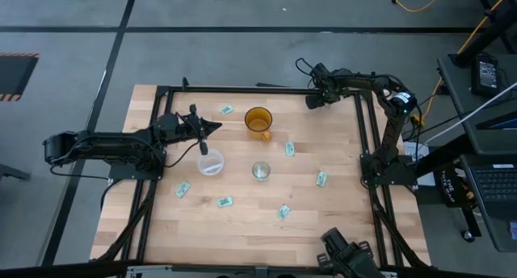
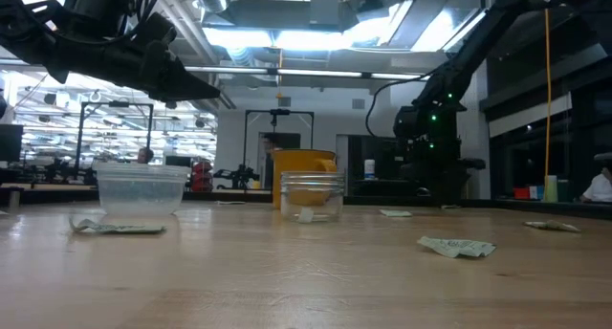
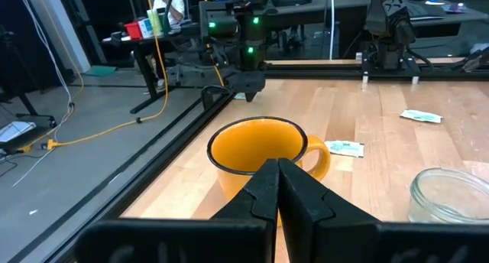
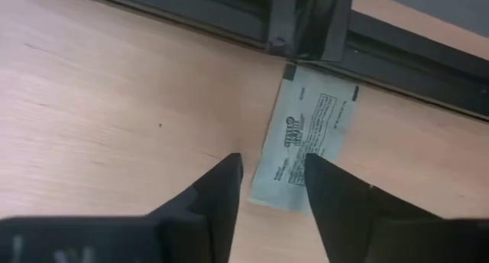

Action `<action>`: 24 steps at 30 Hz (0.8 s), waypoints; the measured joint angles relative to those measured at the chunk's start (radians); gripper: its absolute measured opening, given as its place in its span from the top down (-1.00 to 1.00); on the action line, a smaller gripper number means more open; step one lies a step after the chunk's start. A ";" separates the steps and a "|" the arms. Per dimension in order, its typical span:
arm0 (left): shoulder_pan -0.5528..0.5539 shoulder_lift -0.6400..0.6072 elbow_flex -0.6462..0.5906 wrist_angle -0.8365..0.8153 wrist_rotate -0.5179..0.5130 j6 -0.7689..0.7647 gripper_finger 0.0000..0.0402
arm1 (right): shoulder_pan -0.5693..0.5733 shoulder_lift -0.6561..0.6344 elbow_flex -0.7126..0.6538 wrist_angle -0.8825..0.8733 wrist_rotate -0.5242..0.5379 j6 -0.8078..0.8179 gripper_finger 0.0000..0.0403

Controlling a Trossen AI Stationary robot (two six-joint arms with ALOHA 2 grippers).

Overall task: Pick and place Stevia / Truvia into bins
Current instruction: Put the stevia packet into the plastic tupperware

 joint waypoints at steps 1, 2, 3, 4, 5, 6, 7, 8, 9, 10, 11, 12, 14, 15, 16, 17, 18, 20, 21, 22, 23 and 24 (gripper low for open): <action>0.000 0.000 0.000 0.000 0.000 0.000 0.98 | 0.000 0.001 0.000 -0.001 -0.004 0.000 0.32; 0.000 0.000 0.000 0.000 0.000 0.000 0.98 | 0.000 0.001 0.000 -0.002 -0.007 0.001 0.36; 0.000 0.000 0.000 0.000 0.000 0.000 0.98 | 0.000 0.002 0.000 -0.002 -0.008 0.000 0.40; 0.000 0.000 0.000 0.000 0.000 -0.001 0.98 | 0.000 0.002 0.000 -0.002 -0.011 0.000 0.44; 0.000 0.000 0.000 0.000 0.000 -0.002 0.98 | 0.000 0.002 0.000 -0.002 -0.015 0.000 0.49; 0.000 0.000 0.000 0.000 0.000 -0.003 0.98 | 0.000 0.002 0.000 -0.001 -0.017 0.000 0.53; 0.000 0.000 0.000 0.000 0.000 -0.003 0.98 | 0.000 0.002 0.000 -0.001 -0.018 -0.001 0.58; 0.000 0.000 0.000 0.000 0.000 -0.003 0.98 | 0.000 0.002 0.000 -0.001 -0.019 -0.003 0.62; 0.000 0.000 0.000 0.000 0.000 -0.003 0.98 | 0.000 0.002 0.000 -0.001 -0.020 -0.003 0.67; 0.000 0.000 0.000 0.000 0.000 -0.003 0.98 | 0.000 0.002 0.000 -0.001 -0.021 -0.005 0.73; 0.000 0.000 0.000 0.000 0.000 -0.003 0.98 | 0.000 0.002 0.000 -0.001 -0.020 -0.013 0.79; 0.000 0.000 0.000 0.000 0.000 -0.003 0.98 | 0.000 0.002 -0.001 -0.002 -0.020 -0.025 0.84; 0.000 0.000 0.000 0.000 0.000 -0.003 0.98 | 0.000 0.002 -0.001 -0.003 -0.020 -0.034 0.94; 0.000 0.000 0.000 0.000 0.000 -0.003 0.98 | 0.000 0.002 -0.001 -0.003 -0.019 -0.042 0.96; 0.000 0.000 0.000 0.000 0.000 -0.003 0.98 | 0.001 0.002 -0.001 -0.003 -0.019 -0.051 0.96; 0.000 0.000 0.000 0.000 0.000 -0.003 0.98 | 0.003 0.002 -0.001 -0.003 -0.019 -0.053 0.95; 0.000 0.000 0.000 0.000 0.000 -0.003 0.98 | 0.006 0.002 -0.001 -0.003 -0.020 -0.053 0.94; 0.000 0.000 0.000 0.000 0.000 -0.003 0.98 | 0.015 0.002 -0.001 -0.003 -0.027 -0.057 0.96; 0.000 0.000 0.000 0.000 0.000 -0.003 0.98 | 0.022 0.002 -0.001 -0.003 -0.032 -0.063 0.97; 0.000 0.000 0.000 0.000 0.000 -0.002 0.98 | 0.030 0.002 -0.002 -0.002 -0.031 -0.077 0.98; 0.000 0.000 0.000 0.000 0.000 -0.002 0.98 | 0.041 0.002 -0.002 -0.001 -0.025 -0.086 0.98; 0.000 0.000 0.000 0.000 0.000 -0.002 0.98 | 0.049 0.002 -0.002 0.000 -0.019 -0.097 0.98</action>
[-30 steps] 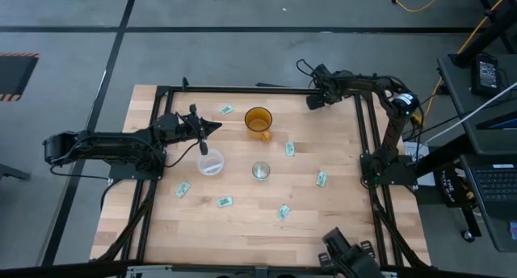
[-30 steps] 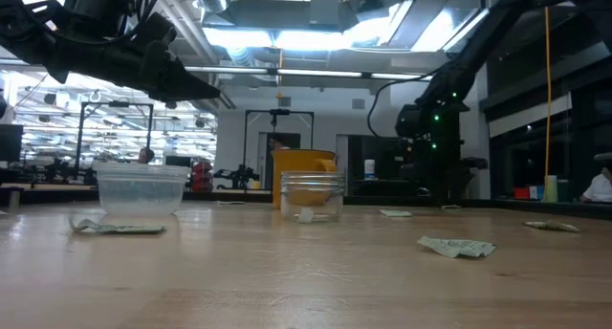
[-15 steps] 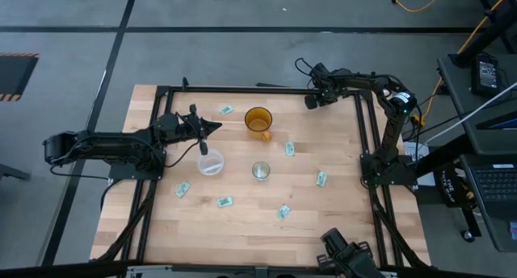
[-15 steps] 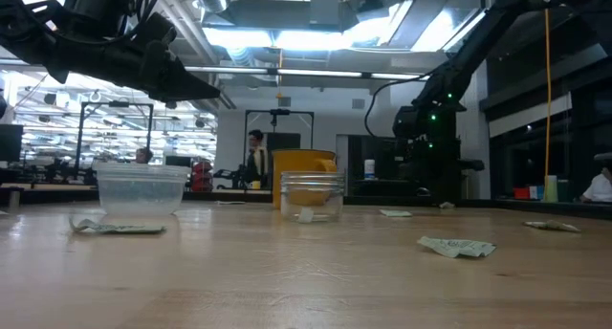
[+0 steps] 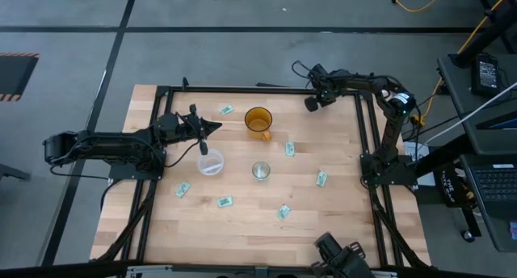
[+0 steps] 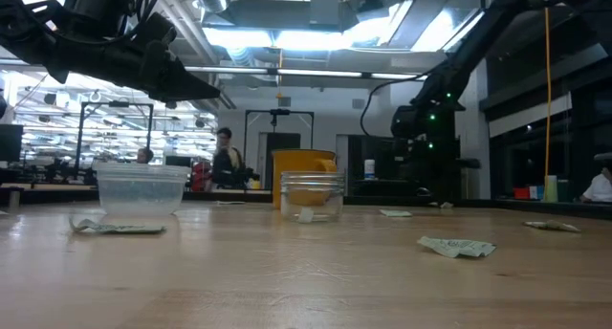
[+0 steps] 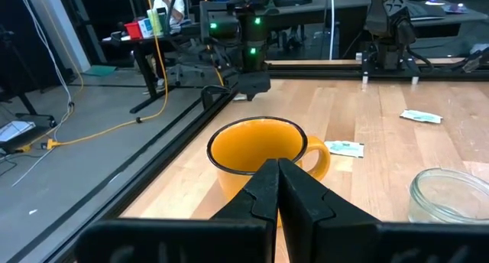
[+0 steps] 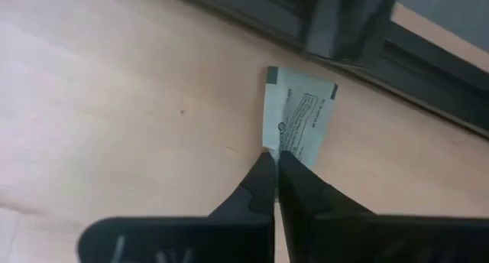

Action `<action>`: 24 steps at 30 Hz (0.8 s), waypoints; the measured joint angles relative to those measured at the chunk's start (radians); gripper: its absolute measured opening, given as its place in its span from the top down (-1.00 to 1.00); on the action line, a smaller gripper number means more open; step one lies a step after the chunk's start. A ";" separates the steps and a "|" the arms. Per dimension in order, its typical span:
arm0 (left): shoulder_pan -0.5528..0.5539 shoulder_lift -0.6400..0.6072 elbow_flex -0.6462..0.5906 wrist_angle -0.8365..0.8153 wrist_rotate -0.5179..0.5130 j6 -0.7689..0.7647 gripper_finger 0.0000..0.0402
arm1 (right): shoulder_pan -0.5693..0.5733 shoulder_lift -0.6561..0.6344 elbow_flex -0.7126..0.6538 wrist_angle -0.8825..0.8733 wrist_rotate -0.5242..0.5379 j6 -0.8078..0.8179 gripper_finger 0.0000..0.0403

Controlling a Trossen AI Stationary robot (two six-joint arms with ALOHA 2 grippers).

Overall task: Pick and place Stevia / Truvia into bins
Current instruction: Put the stevia packet into the plastic tupperware

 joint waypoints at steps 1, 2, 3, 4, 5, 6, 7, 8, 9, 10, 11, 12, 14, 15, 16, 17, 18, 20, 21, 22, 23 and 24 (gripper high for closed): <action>0.000 0.000 0.000 0.000 0.000 0.000 0.98 | 0.009 0.000 0.001 -0.001 0.000 -0.009 0.98; 0.000 0.000 0.000 0.000 0.000 0.000 0.98 | 0.018 0.001 0.005 -0.007 0.000 -0.013 0.98; 0.000 0.000 0.000 0.000 0.000 0.000 0.98 | 0.028 0.003 0.012 -0.016 -0.002 -0.017 0.99; 0.000 0.000 0.000 0.000 0.000 0.001 0.98 | 0.038 0.004 0.022 -0.034 -0.016 -0.030 0.99; 0.000 0.000 0.000 0.000 0.000 0.001 0.98 | 0.048 0.003 0.032 -0.055 -0.033 -0.038 0.99; 0.000 0.000 0.000 0.000 0.000 0.001 0.98 | 0.059 -0.001 0.041 -0.073 -0.043 -0.040 0.99; 0.000 0.000 0.000 0.000 0.000 0.001 0.98 | 0.069 -0.006 0.046 -0.076 -0.046 -0.041 0.99; 0.000 0.000 0.000 0.000 0.000 0.001 0.98 | 0.079 -0.014 0.049 -0.077 -0.053 -0.047 0.99; 0.000 0.000 0.000 0.000 0.000 0.001 0.98 | 0.087 -0.022 0.051 -0.082 -0.066 -0.059 0.99; 0.000 0.000 0.000 0.000 0.000 0.001 0.98 | 0.097 -0.030 0.051 -0.082 -0.069 -0.064 0.99; 0.000 0.000 0.000 0.000 0.000 0.001 0.98 | 0.110 -0.040 0.055 -0.087 -0.068 -0.066 0.99; 0.000 0.000 0.000 0.000 0.000 0.001 0.98 | 0.121 -0.053 0.059 -0.095 -0.068 -0.067 0.99; 0.000 0.000 0.000 0.000 0.000 0.001 0.98 | 0.146 -0.076 0.063 -0.116 -0.069 -0.072 0.99; 0.000 0.000 0.000 0.000 0.000 0.001 0.98 | 0.158 -0.082 0.063 -0.128 -0.070 -0.084 1.00; 0.000 0.000 0.000 0.000 0.000 0.000 0.98 | 0.174 -0.087 0.062 -0.137 -0.069 -0.090 1.00; 0.000 0.000 0.000 0.000 0.000 0.000 0.98 | 0.189 -0.096 0.062 -0.143 -0.068 -0.093 1.00; 0.000 0.000 0.000 0.000 0.000 0.000 0.98 | 0.204 -0.106 0.062 -0.143 -0.067 -0.094 1.00; 0.000 0.000 0.000 0.000 0.000 -0.020 0.98 | 0.236 -0.122 0.064 -0.143 -0.075 -0.106 1.00; 0.000 0.000 0.000 0.000 0.000 -0.038 0.98 | 0.256 -0.127 0.064 -0.148 -0.092 -0.111 1.00; 0.000 0.000 0.000 0.000 0.001 -0.055 0.98 | 0.277 -0.130 0.064 -0.151 -0.100 -0.116 1.00; 0.000 0.000 0.000 0.000 0.003 -0.069 0.98 | 0.300 -0.134 0.064 -0.150 -0.104 -0.120 1.00; 0.000 0.000 0.000 -0.001 0.007 -0.077 0.98 | 0.320 -0.139 0.064 -0.149 -0.106 -0.129 1.00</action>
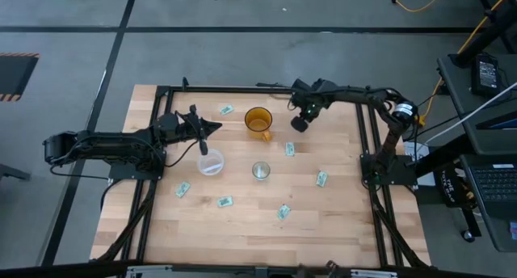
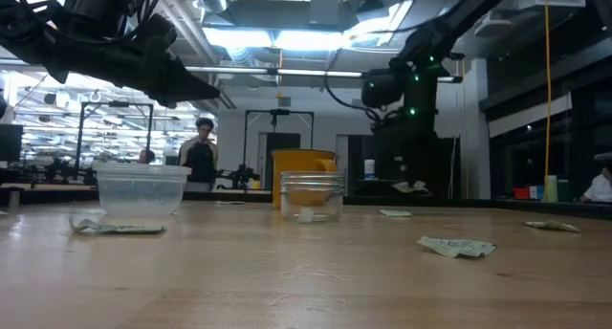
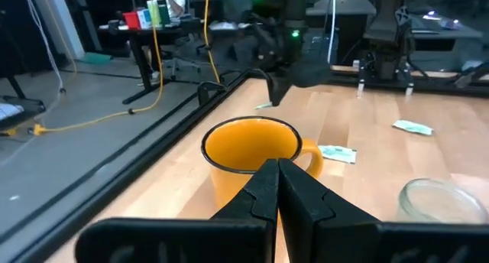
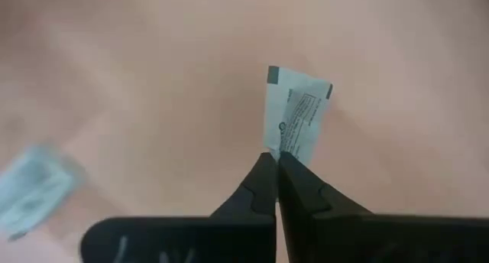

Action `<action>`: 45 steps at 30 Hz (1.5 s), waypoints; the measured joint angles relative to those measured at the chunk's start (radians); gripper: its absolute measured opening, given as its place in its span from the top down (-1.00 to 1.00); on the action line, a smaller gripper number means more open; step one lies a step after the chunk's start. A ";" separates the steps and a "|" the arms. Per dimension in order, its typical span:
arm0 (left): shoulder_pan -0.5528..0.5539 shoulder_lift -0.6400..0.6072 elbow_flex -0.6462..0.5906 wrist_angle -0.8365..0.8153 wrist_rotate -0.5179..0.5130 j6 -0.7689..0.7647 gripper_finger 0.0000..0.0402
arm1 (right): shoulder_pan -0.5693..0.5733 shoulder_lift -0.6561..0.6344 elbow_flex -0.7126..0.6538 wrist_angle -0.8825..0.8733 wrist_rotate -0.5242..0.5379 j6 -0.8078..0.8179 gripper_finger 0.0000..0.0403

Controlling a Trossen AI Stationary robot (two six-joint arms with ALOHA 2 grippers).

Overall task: Pick and place Stevia / Truvia into bins
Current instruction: Put the stevia packet into the plastic tupperware

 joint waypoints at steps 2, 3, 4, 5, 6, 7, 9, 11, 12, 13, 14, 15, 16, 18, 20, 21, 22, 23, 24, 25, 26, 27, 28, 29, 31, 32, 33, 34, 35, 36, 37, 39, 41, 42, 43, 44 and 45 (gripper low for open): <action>0.000 0.000 -0.005 -0.001 0.020 -0.007 0.98 | 0.038 -0.010 0.000 -0.008 -0.001 -0.013 1.00; 0.000 0.000 -0.011 0.000 0.034 -0.008 0.98 | 0.056 -0.015 0.000 -0.014 -0.001 -0.013 1.00; 0.000 0.000 -0.019 0.001 0.049 -0.008 0.98 | 0.071 -0.022 0.000 -0.017 0.000 -0.013 1.00; 0.000 0.000 -0.026 0.000 0.057 -0.004 0.98 | 0.085 -0.032 0.000 -0.025 0.001 -0.013 1.00; 0.000 0.000 -0.031 0.002 0.061 0.000 0.98 | 0.100 -0.046 0.000 -0.034 0.002 -0.013 1.00; 0.000 0.000 -0.036 0.005 0.060 0.002 0.98 | 0.113 -0.061 0.001 -0.043 0.003 -0.010 1.00; 0.000 0.000 -0.039 0.003 0.060 0.000 0.98 | 0.137 -0.092 0.002 -0.064 0.003 -0.002 1.00; 0.000 0.000 -0.039 0.004 0.064 -0.001 0.98 | 0.160 -0.128 0.002 -0.079 0.003 0.017 1.00; -0.002 0.000 -0.039 0.004 0.071 -0.002 0.98 | 0.172 -0.148 0.002 -0.078 0.003 0.021 1.00; -0.008 0.000 -0.039 0.004 0.072 -0.002 0.98 | 0.184 -0.169 0.002 -0.077 0.004 0.022 1.00; -0.015 0.000 -0.039 0.003 0.072 -0.002 0.98 | 0.196 -0.189 0.002 -0.076 0.004 0.025 1.00; -0.024 0.000 -0.039 0.001 0.073 -0.001 0.98 | 0.209 -0.207 0.002 -0.071 0.004 0.025 1.00; -0.033 0.000 -0.039 0.001 0.072 0.000 0.98 | 0.223 -0.228 0.002 -0.060 0.005 0.024 1.00; -0.050 0.000 -0.039 0.001 0.073 0.016 0.98 | 0.253 -0.263 0.002 -0.039 0.006 0.019 1.00; -0.067 0.000 -0.039 0.001 0.072 0.044 0.98 | 0.284 -0.291 0.002 -0.001 0.006 0.019 1.00; -0.075 0.000 -0.039 0.002 0.072 0.053 0.98 | 0.300 -0.301 0.001 0.014 0.006 0.017 1.00; -0.083 0.000 -0.039 0.003 0.072 0.060 0.98 | 0.316 -0.314 -0.008 0.032 0.006 0.016 1.00; -0.091 0.000 -0.039 0.006 0.072 0.061 0.98 | 0.330 -0.325 -0.020 0.047 0.006 0.015 1.00; -0.097 0.000 -0.040 0.009 0.072 0.061 0.98 | 0.344 -0.337 -0.039 0.071 0.006 0.016 1.00; -0.104 0.000 -0.040 0.010 0.072 0.061 0.98 | 0.357 -0.349 -0.066 0.104 0.006 0.017 1.00; -0.109 0.000 -0.040 0.012 0.072 0.061 0.98 | 0.370 -0.361 -0.098 0.136 0.006 0.017 1.00; -0.115 0.000 -0.040 0.016 0.072 0.061 0.98 | 0.383 -0.375 -0.132 0.170 0.006 0.019 1.00; -0.121 0.000 -0.040 0.018 0.071 0.061 0.98 | 0.394 -0.391 -0.170 0.204 0.005 0.027 1.00; -0.126 0.000 -0.040 0.021 0.071 0.061 0.98 | 0.404 -0.406 -0.209 0.238 0.005 0.044 1.00; -0.134 0.000 -0.040 0.024 0.071 0.061 0.98 | 0.423 -0.441 -0.285 0.308 0.004 0.073 1.00; -0.138 0.000 -0.040 0.023 0.071 0.061 0.98 | 0.432 -0.462 -0.325 0.343 0.004 0.090 1.00; -0.141 0.000 -0.040 0.023 0.071 0.061 0.98 | 0.440 -0.485 -0.364 0.377 0.004 0.103 1.00; -0.144 0.000 -0.040 0.024 0.071 0.061 0.98 | 0.449 -0.507 -0.404 0.415 0.004 0.119 1.00; -0.147 0.000 -0.040 0.024 0.070 0.060 0.98 | 0.457 -0.529 -0.446 0.466 0.005 0.126 1.00; -0.151 0.000 -0.040 0.023 0.070 0.057 0.98 | 0.462 -0.550 -0.486 0.521 0.004 0.132 1.00; -0.153 0.000 -0.040 0.023 0.071 0.056 0.98 | 0.467 -0.571 -0.525 0.575 0.004 0.132 1.00; -0.158 0.000 -0.040 0.023 0.071 0.056 0.98 | 0.473 -0.607 -0.598 0.698 0.004 0.113 1.00; -0.159 0.000 -0.040 0.023 0.070 0.055 0.97 | 0.474 -0.638 -0.662 0.825 0.001 0.072 1.00; -0.158 0.000 -0.040 0.023 0.067 0.054 0.96 | 0.474 -0.649 -0.691 0.889 -0.013 0.049 1.00; -0.158 0.000 -0.040 0.023 0.061 0.054 0.95 | 0.474 -0.657 -0.716 0.951 -0.033 0.023 1.00; -0.158 0.000 -0.040 0.023 0.053 0.056 0.93 | 0.473 -0.664 -0.738 1.010 -0.054 -0.011 1.00; -0.158 0.000 -0.040 0.023 0.044 0.067 0.91 | 0.469 -0.671 -0.754 1.056 -0.077 -0.040 1.00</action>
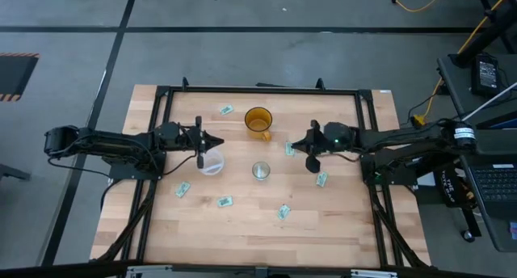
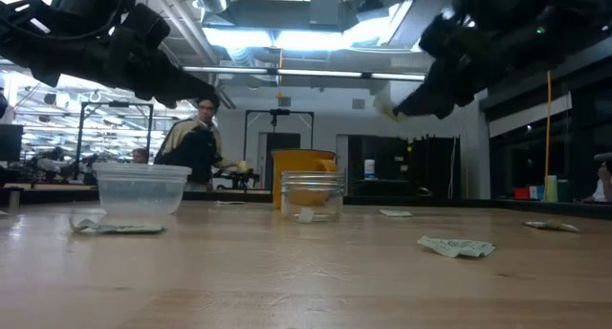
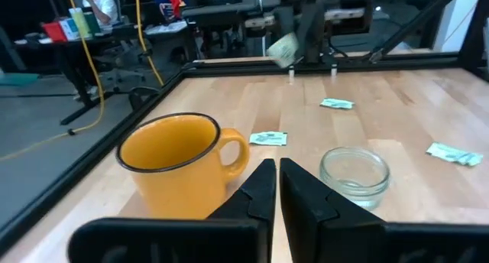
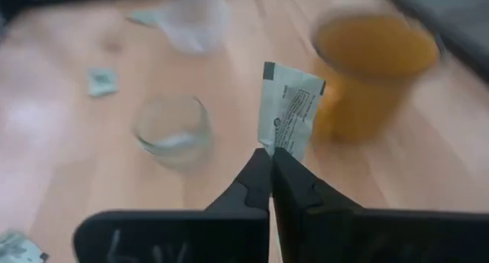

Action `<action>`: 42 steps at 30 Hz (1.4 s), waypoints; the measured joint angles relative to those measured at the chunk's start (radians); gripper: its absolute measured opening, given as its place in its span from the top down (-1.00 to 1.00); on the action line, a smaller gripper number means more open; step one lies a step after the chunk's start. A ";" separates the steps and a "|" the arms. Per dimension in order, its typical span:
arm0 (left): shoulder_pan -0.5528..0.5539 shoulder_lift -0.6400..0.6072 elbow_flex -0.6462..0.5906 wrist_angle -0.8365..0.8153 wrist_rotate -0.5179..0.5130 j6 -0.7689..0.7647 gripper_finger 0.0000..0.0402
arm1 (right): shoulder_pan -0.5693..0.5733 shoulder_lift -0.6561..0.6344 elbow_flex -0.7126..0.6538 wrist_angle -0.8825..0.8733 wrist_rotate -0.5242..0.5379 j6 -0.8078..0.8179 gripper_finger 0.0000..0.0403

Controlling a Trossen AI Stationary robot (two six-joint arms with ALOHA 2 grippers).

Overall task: Pick and place Stevia / Truvia into bins
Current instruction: Put the stevia packet into the plastic tupperware

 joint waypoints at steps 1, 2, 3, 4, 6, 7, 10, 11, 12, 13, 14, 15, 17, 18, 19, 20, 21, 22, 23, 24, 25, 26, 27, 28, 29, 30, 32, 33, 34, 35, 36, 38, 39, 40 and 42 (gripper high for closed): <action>0.000 0.000 0.000 0.000 -0.005 0.014 0.89 | -0.005 -0.005 -0.008 0.035 -0.030 -0.022 1.00; 0.000 0.000 0.000 0.000 -0.008 0.026 0.85 | -0.011 -0.009 -0.009 0.058 -0.060 -0.029 1.00; 0.000 0.000 0.000 0.000 -0.008 0.034 0.82 | -0.018 -0.014 -0.009 0.068 -0.080 -0.041 1.00; 0.000 0.000 0.000 0.003 -0.008 0.043 0.79 | -0.023 -0.016 -0.006 0.077 -0.092 -0.047 1.00; 0.000 0.000 0.000 0.019 -0.008 0.066 0.72 | -0.030 -0.015 -0.004 0.112 -0.095 -0.064 1.00; 0.000 0.000 0.000 0.035 -0.009 0.075 0.69 | -0.035 -0.015 -0.003 0.137 -0.096 -0.080 1.00; 0.000 0.000 0.000 0.087 -0.008 0.093 0.58 | -0.045 -0.015 -0.003 0.209 -0.097 -0.135 1.00; 0.000 0.000 0.000 0.103 -0.008 0.098 0.54 | -0.049 -0.014 -0.003 0.236 -0.097 -0.152 1.00; 0.000 0.000 0.000 0.116 -0.008 0.099 0.51 | -0.053 -0.014 -0.003 0.265 -0.096 -0.160 1.00; 0.000 0.000 0.000 0.120 -0.005 0.099 0.47 | -0.056 -0.014 -0.003 0.290 -0.096 -0.175 1.00; 0.000 0.000 0.000 0.120 -0.002 0.099 0.44 | -0.059 -0.014 -0.002 0.308 -0.096 -0.183 1.00; 0.000 0.000 0.000 0.120 -0.001 0.099 0.41 | -0.060 -0.014 -0.002 0.318 -0.097 -0.190 1.00; 0.000 0.000 0.000 0.128 -0.001 0.099 0.36 | -0.060 -0.014 -0.002 0.326 -0.097 -0.206 1.00; 0.000 0.000 0.000 0.140 -0.004 0.099 0.34 | -0.060 -0.014 -0.002 0.326 -0.097 -0.206 1.00; 0.002 0.000 0.000 0.158 -0.008 0.099 0.33 | -0.060 -0.012 -0.003 0.326 -0.097 -0.205 1.00; 0.002 0.000 0.000 0.170 -0.009 0.097 0.31 | -0.060 -0.007 -0.007 0.336 -0.099 -0.205 1.00; 0.002 0.000 0.000 0.175 -0.011 0.089 0.31 | -0.060 -0.002 -0.013 0.338 -0.100 -0.205 1.00; 0.002 0.000 0.000 0.178 -0.012 0.082 0.30 | -0.060 0.005 -0.023 0.347 -0.100 -0.205 1.00; 0.002 0.000 0.000 0.188 -0.017 0.078 0.30 | -0.061 0.016 -0.035 0.365 -0.100 -0.205 1.00; 0.002 0.000 0.001 0.196 -0.027 0.076 0.30 | -0.064 0.028 -0.047 0.398 -0.101 -0.205 1.00; 0.002 0.000 0.007 0.195 -0.041 0.076 0.30 | -0.068 0.038 -0.060 0.433 -0.101 -0.205 1.00; 0.002 0.001 0.014 0.194 -0.055 0.077 0.30 | -0.075 0.048 -0.071 0.468 -0.101 -0.205 1.00; 0.002 0.001 0.023 0.194 -0.063 0.077 0.30 | -0.081 0.060 -0.076 0.493 -0.101 -0.204 1.00; 0.003 0.001 0.030 0.194 -0.063 0.077 0.29 | -0.087 0.072 -0.077 0.508 -0.101 -0.202 1.00; 0.003 0.005 0.039 0.193 -0.063 0.076 0.29 | -0.094 0.079 -0.078 0.514 -0.101 -0.198 1.00; 0.002 0.013 0.047 0.192 -0.061 0.075 0.29 | -0.099 0.087 -0.078 0.524 -0.103 -0.194 1.00; 0.002 0.031 0.061 0.186 -0.061 0.074 0.29 | -0.107 0.103 -0.078 0.539 -0.135 -0.192 1.00; 0.002 0.049 0.074 0.187 -0.061 0.072 0.29 | -0.110 0.110 -0.078 0.541 -0.161 -0.191 1.00; 0.002 0.070 0.087 0.187 -0.061 0.066 0.29 | -0.113 0.117 -0.078 0.541 -0.187 -0.188 1.00; 0.002 0.094 0.100 0.187 -0.061 0.058 0.28 | -0.113 0.126 -0.078 0.550 -0.207 -0.183 1.00; 0.002 0.122 0.117 0.186 -0.061 0.055 0.27 | -0.112 0.134 -0.078 0.563 -0.222 -0.179 1.00; 0.002 0.191 0.156 0.188 -0.061 0.054 0.24 | -0.112 0.144 -0.078 0.572 -0.227 -0.179 1.00; 0.002 0.228 0.174 0.187 -0.061 0.053 0.22 | -0.113 0.150 -0.078 0.579 -0.227 -0.179 1.00; 0.002 0.267 0.193 0.187 -0.061 0.053 0.20 | -0.113 0.154 -0.078 0.581 -0.226 -0.178 1.00; 0.002 0.348 0.237 0.187 -0.061 0.053 0.16 | -0.113 0.159 -0.078 0.582 -0.226 -0.178 1.00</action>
